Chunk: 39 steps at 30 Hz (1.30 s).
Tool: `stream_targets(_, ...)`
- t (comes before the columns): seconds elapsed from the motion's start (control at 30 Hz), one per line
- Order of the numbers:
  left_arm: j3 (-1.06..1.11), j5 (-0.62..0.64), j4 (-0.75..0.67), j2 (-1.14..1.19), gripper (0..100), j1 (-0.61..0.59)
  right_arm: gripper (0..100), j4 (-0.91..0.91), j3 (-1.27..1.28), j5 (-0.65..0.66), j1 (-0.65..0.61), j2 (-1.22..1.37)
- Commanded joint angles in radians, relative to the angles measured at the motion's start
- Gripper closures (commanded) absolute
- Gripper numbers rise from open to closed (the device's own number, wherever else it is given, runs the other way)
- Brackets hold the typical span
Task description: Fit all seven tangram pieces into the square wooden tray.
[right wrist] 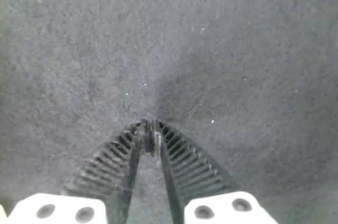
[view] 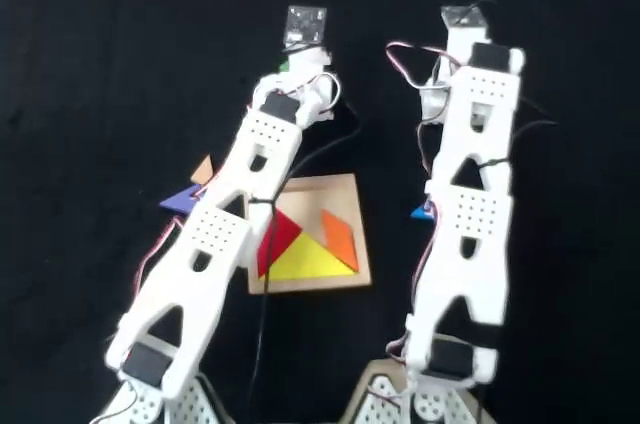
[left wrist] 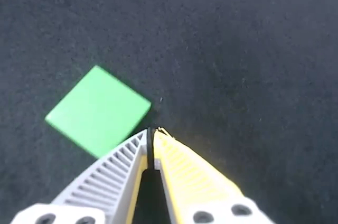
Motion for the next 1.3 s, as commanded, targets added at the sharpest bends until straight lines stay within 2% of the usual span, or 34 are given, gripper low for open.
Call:
stream_targets(0.0, 0.035, 0.018, 0.129, -0.106, 97, -0.008, 98.7, 0.02, -0.041, 0.011, -0.023, -0.007)
stream_targets(0.13, 0.12, 0.071, 0.232, -0.175, 97, -0.007, 98.7, 0.02, -0.042, 0.011, -0.023, -0.007)
stream_targets(0.3, 0.125, 0.16, 0.468, -0.247, 97, -0.03, 98.7, 0.021, -0.042, 0.011, -0.023, -0.007)
stream_targets(0.43, 0.07, 0.106, 0.638, -0.288, 97, -0.001, 98.7, 0.021, -0.042, 0.011, -0.023, -0.007)
stream_targets(0.5, -0.025, 0.052, 0.617, -0.288, 97, 0.025, 98.7, 0.021, -0.045, 0.011, -0.025, -0.007)
stream_targets(0.57, -0.096, 0.038, 0.535, -0.27, 97, 0.05, 98.7, 0.021, -0.044, 0.011, -0.025, -0.007)
stream_targets(0.67, -0.084, 0.031, 0.384, -0.262, 97, 0.097, 98.7, 0.021, -0.042, 0.011, -0.023, -0.007)
stream_targets(0.73, -0.087, 0.026, 0.382, -0.275, 97, 0.131, 98.7, 0.021, -0.044, 0.011, -0.021, -0.007)
stream_targets(0.87, -0.088, -0.12, 0.471, -0.362, 97, 0.194, 98.7, 0.014, -0.051, 0.005, 0.002, -0.01)
stream_targets(1.07, -0.088, -0.341, 0.816, -0.646, 97, 0.222, 98.7, 0.014, -0.051, 0.003, 0.009, -0.01)
stream_targets(1.13, -0.082, -0.354, 0.825, -0.75, 97, 0.183, 98.7, 0.014, -0.051, 0.003, 0.008, -0.008)
stream_targets(1.27, -0.082, -0.301, 0.824, -0.939, 97, 0.008, 98.7, 0.014, -0.05, 0.003, 0.008, -0.008)
